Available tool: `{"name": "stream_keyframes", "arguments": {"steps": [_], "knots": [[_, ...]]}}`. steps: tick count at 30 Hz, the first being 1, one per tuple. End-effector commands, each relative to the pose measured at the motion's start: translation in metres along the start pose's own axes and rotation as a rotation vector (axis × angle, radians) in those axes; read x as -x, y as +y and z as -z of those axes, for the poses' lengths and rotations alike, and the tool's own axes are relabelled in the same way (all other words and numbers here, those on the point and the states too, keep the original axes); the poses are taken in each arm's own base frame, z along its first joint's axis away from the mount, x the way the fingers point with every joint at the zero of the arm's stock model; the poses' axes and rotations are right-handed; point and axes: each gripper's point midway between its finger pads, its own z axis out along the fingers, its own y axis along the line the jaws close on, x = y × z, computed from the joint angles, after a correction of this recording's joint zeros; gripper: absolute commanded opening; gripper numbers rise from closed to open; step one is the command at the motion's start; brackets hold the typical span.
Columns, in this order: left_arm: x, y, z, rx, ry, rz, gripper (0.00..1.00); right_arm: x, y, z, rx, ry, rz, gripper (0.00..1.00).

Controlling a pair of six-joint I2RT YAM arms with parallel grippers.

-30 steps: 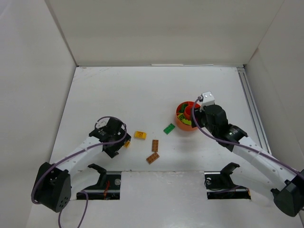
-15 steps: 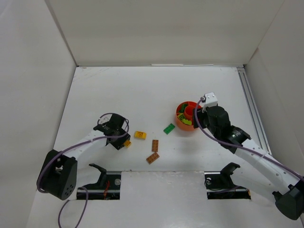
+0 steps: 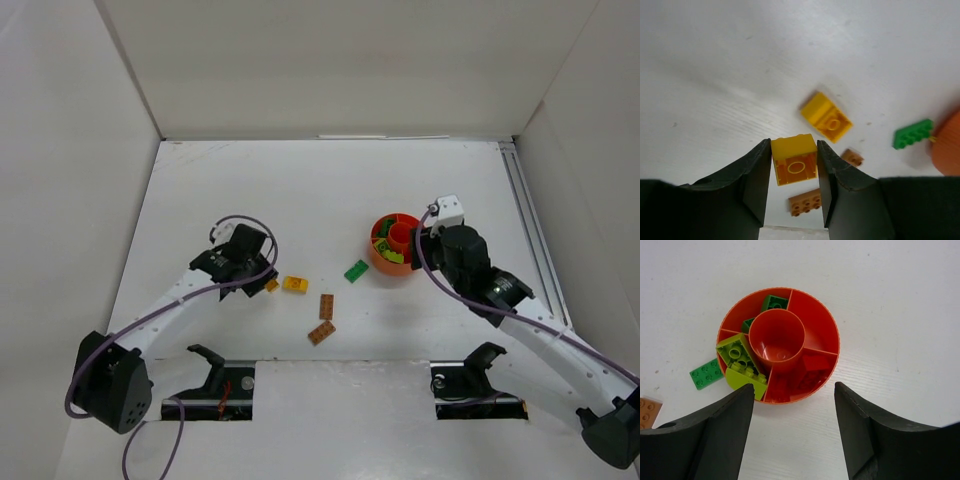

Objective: Sort the legos into containers by color

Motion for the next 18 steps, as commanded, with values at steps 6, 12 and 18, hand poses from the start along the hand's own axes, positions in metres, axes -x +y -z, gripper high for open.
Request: {"name": "stream_keyframes", "arguments": {"steps": [6, 12, 18], "knots": [[0.035, -0.122, 0.063, -0.349, -0.18, -0.277, 0.23, 0.014, -0.019, 0.016, -0.094, -0.041, -0.039, 0.71], [0.012, -0.236, 0.089, -0.462, -0.253, -0.52, 0.24, 0.023, -0.048, 0.037, -0.236, -0.082, -0.138, 0.75], [-0.037, -0.315, 0.07, -0.547, -0.178, -0.688, 0.23, 0.006, -0.082, 0.058, -0.43, -0.04, -0.219, 0.78]]}}
